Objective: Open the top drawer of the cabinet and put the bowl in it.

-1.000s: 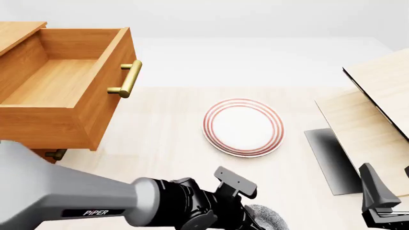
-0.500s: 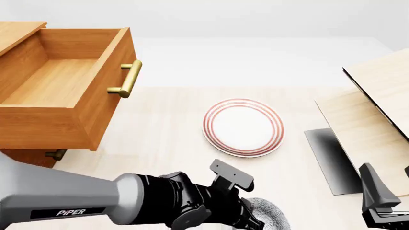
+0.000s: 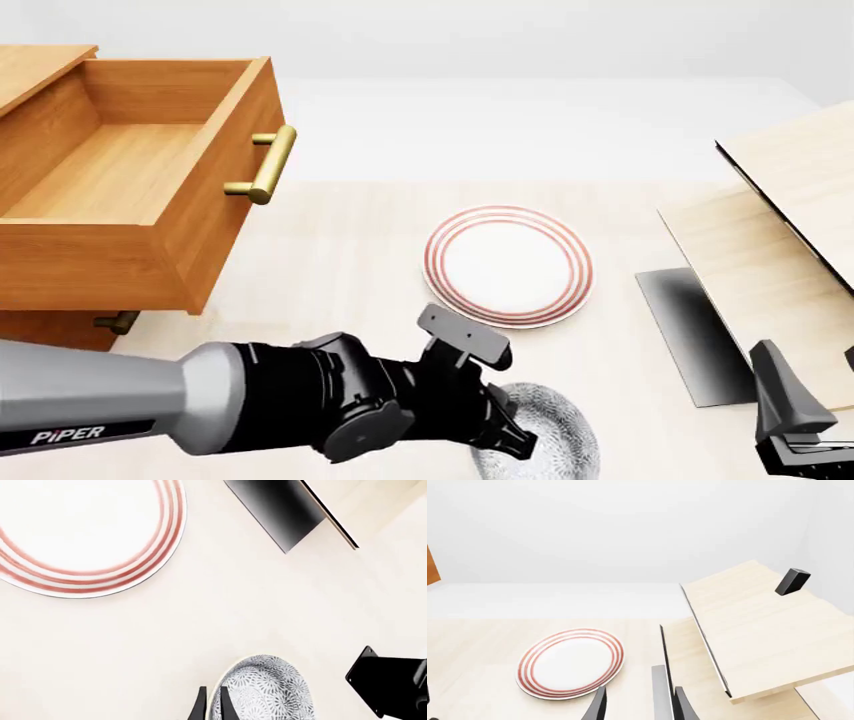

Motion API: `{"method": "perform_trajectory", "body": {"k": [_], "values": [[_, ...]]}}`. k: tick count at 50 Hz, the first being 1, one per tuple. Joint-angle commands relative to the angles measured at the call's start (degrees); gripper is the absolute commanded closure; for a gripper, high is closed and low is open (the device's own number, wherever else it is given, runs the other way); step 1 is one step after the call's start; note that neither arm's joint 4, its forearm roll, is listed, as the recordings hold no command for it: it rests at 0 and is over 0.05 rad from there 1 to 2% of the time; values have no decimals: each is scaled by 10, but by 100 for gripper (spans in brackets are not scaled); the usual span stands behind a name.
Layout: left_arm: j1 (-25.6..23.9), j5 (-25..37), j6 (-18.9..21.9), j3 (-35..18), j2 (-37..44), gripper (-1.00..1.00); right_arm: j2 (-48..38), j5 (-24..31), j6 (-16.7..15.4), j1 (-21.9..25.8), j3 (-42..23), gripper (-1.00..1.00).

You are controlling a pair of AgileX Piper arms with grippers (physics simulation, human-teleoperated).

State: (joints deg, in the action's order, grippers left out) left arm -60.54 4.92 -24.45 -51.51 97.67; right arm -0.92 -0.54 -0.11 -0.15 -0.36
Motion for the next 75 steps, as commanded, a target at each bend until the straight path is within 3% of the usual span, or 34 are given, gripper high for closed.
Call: {"method": "perform_trajectory", "body": {"k": [1,14,47,75], "values": [[16,14,9,3,-30,100,2,2,0,0,0,-100],[27,51,16,-15,-54,100,2,2,0,0,0,-100],[42,171,54,-142,-62,100,2,2,0,0,0,-100],[77,244,65,-214,-74,100,2,2,0,0,0,-100]]}}
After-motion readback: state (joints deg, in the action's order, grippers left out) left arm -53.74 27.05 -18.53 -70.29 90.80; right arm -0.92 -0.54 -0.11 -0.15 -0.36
